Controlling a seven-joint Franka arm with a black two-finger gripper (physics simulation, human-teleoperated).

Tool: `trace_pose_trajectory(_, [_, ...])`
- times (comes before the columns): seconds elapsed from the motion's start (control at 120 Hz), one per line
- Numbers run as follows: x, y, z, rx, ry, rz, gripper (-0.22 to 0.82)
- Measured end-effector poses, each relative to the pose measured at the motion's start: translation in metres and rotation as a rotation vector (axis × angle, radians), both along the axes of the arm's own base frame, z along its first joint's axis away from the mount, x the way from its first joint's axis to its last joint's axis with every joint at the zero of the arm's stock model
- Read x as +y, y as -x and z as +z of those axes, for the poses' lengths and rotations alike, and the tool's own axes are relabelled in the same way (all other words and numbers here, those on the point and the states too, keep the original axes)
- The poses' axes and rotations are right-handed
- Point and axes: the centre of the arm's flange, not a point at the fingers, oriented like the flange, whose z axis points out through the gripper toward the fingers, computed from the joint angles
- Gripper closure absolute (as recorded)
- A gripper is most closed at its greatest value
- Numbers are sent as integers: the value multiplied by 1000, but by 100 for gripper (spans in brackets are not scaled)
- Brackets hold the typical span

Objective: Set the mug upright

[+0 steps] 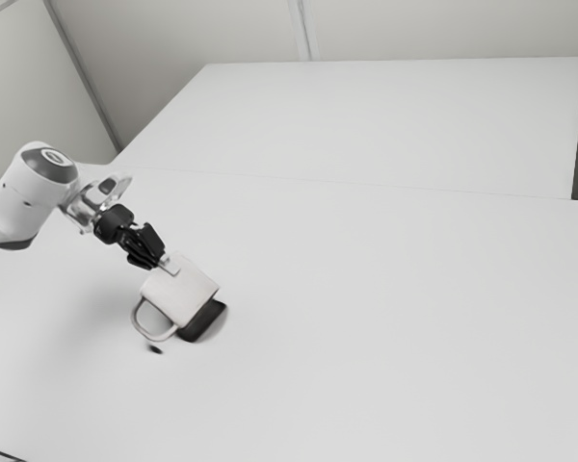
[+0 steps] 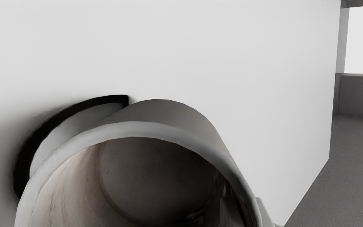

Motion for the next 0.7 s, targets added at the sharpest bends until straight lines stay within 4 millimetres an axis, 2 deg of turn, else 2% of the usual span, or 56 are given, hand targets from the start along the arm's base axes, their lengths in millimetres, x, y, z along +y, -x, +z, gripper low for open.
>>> trace_pose_trajectory(0.108, [-6,-1,25,-45,-50,-20,77])
trace_pose_trajectory(0.217, [-28,-6,48,-99,-173,-99,77])
trace_pose_trajectory(0.3, [-41,-6,53,-131,-259,-141,78])
trace_pose_trajectory(0.542, [-62,3,57,-246,-496,-217,78])
trace_pose_trajectory(0.7, [-86,-5,63,-304,-683,-318,78])
